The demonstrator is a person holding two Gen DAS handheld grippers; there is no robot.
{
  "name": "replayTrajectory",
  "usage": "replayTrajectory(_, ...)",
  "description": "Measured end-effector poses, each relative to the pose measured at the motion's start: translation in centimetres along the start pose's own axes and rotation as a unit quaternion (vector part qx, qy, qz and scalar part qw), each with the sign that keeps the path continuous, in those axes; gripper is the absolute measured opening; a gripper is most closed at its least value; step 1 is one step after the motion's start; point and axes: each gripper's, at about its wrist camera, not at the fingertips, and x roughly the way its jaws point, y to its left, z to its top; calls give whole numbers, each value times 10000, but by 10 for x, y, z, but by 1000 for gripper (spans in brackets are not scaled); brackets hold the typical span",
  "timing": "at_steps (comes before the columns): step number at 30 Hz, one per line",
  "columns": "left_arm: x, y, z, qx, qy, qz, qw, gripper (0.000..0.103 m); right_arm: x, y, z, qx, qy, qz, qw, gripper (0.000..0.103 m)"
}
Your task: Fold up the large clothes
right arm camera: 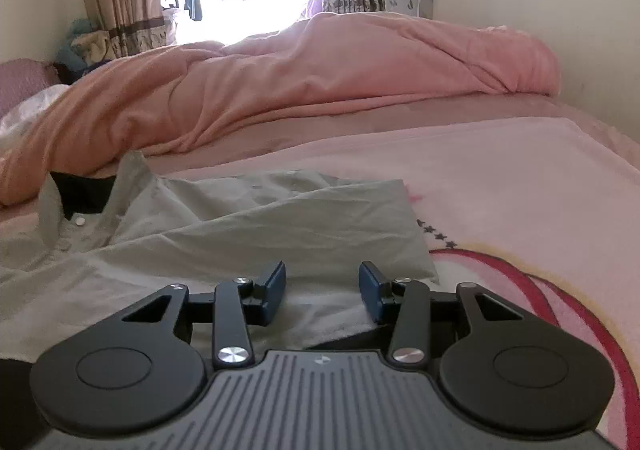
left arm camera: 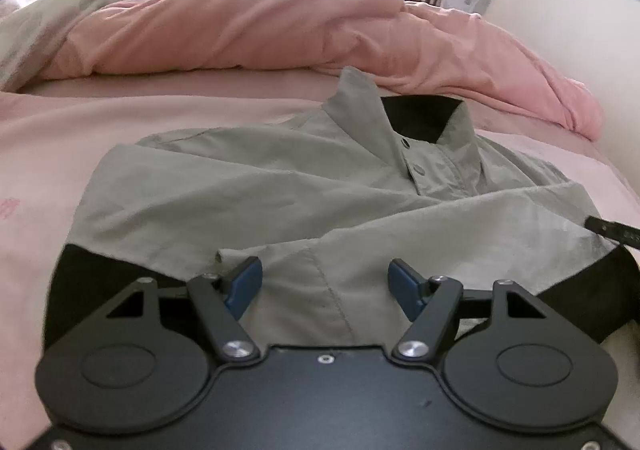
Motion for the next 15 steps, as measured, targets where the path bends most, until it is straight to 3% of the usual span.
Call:
replayTrajectory(6, -53, -12, -7, 169, -231, -157, 9995, 70, -66, -2, 3, -199, -269, 310, 9990, 51)
replayTrajectory(10, -69, -23, -24, 349, 21, -45, 9994, 72, -99, -1, -9, -294, -228, 459, 9983, 51)
replayTrajectory(15, -58, -26, -48, 375, 354, -87, 9986, 72, -95, -3, -27, -289, 59, 359, 9989, 51)
